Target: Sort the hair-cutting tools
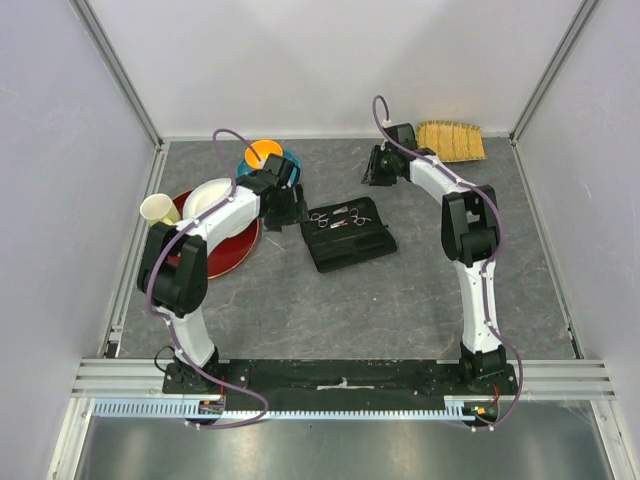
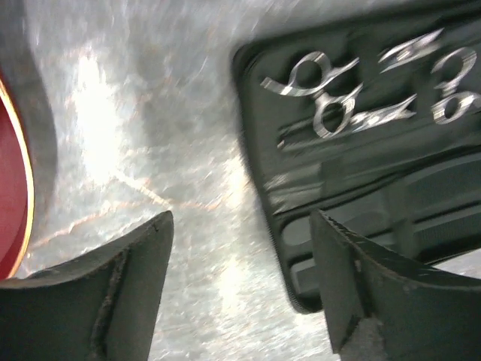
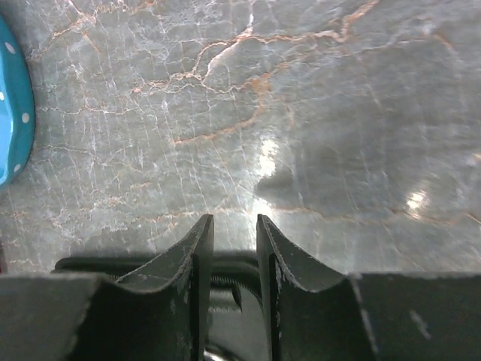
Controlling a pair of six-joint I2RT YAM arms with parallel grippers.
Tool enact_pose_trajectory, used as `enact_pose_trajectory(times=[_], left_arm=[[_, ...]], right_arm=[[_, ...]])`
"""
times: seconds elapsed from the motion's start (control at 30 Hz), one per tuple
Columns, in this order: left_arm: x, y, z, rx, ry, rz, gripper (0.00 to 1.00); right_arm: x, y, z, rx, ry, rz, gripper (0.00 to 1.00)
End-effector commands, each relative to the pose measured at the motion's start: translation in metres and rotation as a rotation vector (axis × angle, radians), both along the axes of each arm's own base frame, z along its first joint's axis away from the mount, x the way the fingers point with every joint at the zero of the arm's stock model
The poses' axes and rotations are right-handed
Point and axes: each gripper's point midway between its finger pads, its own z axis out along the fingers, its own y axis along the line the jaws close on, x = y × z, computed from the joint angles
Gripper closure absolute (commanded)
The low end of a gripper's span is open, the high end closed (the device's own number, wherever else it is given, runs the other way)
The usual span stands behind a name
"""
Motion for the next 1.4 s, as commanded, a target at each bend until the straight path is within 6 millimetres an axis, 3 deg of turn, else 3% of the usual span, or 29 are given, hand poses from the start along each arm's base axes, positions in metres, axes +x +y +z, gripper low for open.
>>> enact_pose_trajectory(times=[0.0, 0.07, 0.1, 0.17, 0.37, 0.53, 0.57, 0.7, 0.77, 0.83, 0.97, 1.1, 1.17, 1.23, 1.33, 1.37], left_arm=[[-0.038, 0.018, -0.021, 0.034, 0.056, -0.033, 0.28], [-0.05, 0.022, -0.032, 0.036, 0.078, -0.034, 0.39], [-0.066, 0.022, -0.042, 0.017, 0.121, -0.049, 0.42], [-0.078, 0.024, -0.052, 0.009, 0.155, -0.048, 0.47], [-0.115, 0.011, -0.076, -0.082, 0.24, -0.115, 0.5], [-0.129, -0.023, -0.074, -0.211, 0.225, -0.25, 0.5], [-0.134, -0.031, -0.073, -0.24, 0.229, -0.28, 0.5], [-0.139, -0.051, -0.065, -0.307, 0.207, -0.363, 0.49], [-0.136, -0.057, -0.06, -0.337, 0.185, -0.375, 0.47], [-0.131, -0.06, -0.05, -0.352, 0.149, -0.377, 0.46], [-0.105, -0.067, -0.016, -0.361, 0.028, -0.364, 0.44], [-0.084, -0.074, 0.015, -0.382, -0.062, -0.343, 0.41], [-0.077, -0.08, 0.024, -0.407, -0.075, -0.338, 0.38], [-0.071, -0.083, 0.022, -0.417, -0.063, -0.325, 0.36], [-0.063, -0.09, 0.021, -0.43, -0.051, -0.328, 0.35], [-0.062, -0.091, 0.02, -0.43, -0.046, -0.327, 0.34]], right_arm=[[0.012, 0.024, -0.013, -0.028, -0.058, 0.065, 0.64], [0.011, 0.03, -0.017, -0.026, -0.061, 0.086, 0.66], [0.011, 0.032, -0.023, -0.026, -0.059, 0.092, 0.66], [0.007, 0.034, -0.028, -0.029, -0.046, 0.099, 0.69], [-0.026, 0.022, -0.048, -0.049, 0.04, 0.088, 0.73], [-0.066, 0.01, -0.055, -0.059, 0.122, 0.058, 0.75], [-0.07, 0.008, -0.047, -0.049, 0.126, 0.038, 0.75], [-0.105, 0.006, -0.049, -0.019, 0.203, 0.016, 0.75], [-0.116, 0.008, -0.04, 0.002, 0.214, 0.011, 0.76], [-0.136, 0.01, -0.045, 0.015, 0.258, 0.01, 0.78], [-0.166, 0.013, -0.037, 0.055, 0.298, 0.015, 0.8], [-0.197, 0.009, -0.044, 0.054, 0.352, 0.003, 0.82], [-0.2, 0.008, -0.04, 0.065, 0.347, -0.008, 0.82], [-0.199, 0.006, -0.038, 0.06, 0.335, -0.026, 0.79], [-0.176, 0.005, -0.017, 0.043, 0.247, -0.039, 0.64], [-0.161, 0.008, -0.001, 0.047, 0.199, -0.041, 0.59]])
